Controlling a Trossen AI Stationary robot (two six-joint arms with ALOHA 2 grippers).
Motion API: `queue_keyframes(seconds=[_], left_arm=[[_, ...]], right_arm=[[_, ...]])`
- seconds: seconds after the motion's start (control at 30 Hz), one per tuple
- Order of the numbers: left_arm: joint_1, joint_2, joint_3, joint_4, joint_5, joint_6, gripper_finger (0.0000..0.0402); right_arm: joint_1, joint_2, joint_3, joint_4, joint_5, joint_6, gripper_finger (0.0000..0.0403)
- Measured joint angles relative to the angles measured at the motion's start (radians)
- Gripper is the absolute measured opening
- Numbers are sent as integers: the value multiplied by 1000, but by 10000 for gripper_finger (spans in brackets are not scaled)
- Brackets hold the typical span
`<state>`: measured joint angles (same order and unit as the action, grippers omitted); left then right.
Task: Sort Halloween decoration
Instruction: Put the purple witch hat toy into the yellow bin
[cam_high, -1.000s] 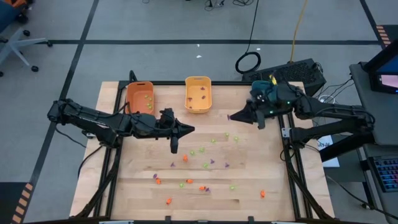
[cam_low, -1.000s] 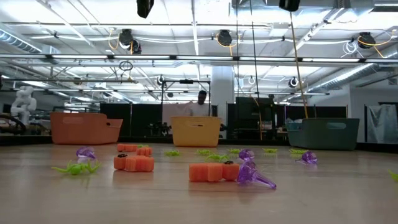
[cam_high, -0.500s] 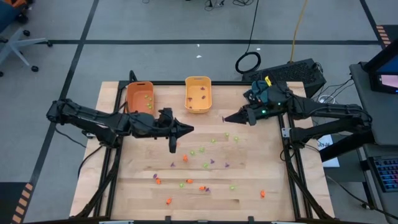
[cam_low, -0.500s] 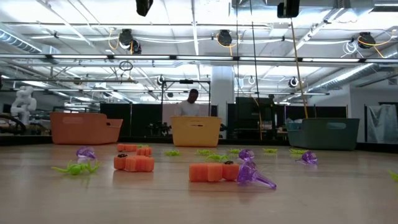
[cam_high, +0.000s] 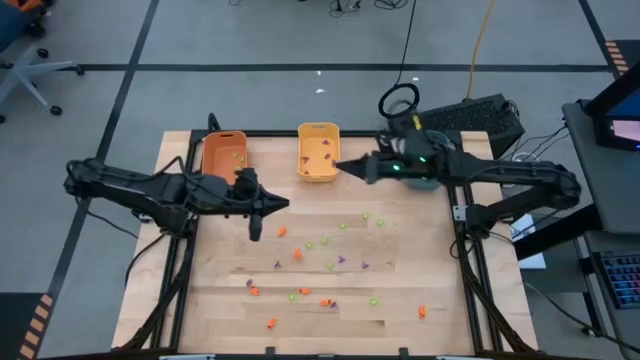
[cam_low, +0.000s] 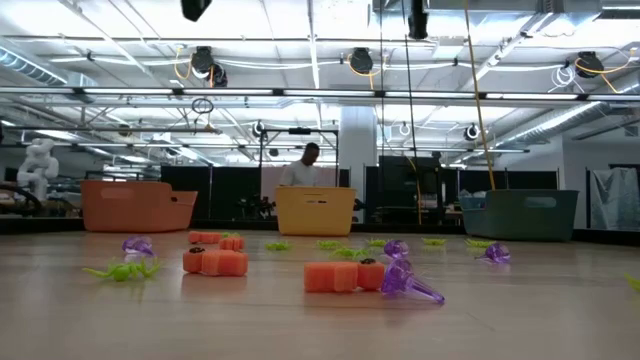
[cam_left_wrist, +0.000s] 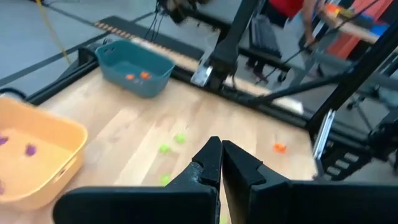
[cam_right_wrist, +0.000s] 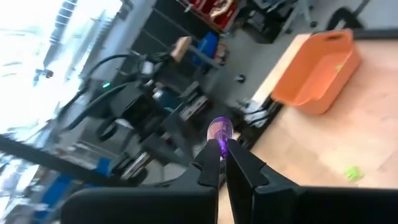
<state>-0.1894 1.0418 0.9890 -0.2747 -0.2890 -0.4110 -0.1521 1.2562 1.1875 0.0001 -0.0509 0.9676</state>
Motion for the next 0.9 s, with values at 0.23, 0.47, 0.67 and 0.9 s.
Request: queue_keyframes(seconds=[0.23,0.47,0.67,0.9], left_arm=[[0,-22,0,-85,-2,-2,13],[0,-16,0,-93,-36,-2,13],[0,-16,0,-160,-67,-54,13],[0,-16,0,-231,-84,-81,13]], right_arm=[[-160,213,276,-286,-20,-151,0],[-310,457,561,-540,-119,-289,0],[-382,644,745,-609,-215,-422,0],[-413,774,833,-759,-211,-529,0]])
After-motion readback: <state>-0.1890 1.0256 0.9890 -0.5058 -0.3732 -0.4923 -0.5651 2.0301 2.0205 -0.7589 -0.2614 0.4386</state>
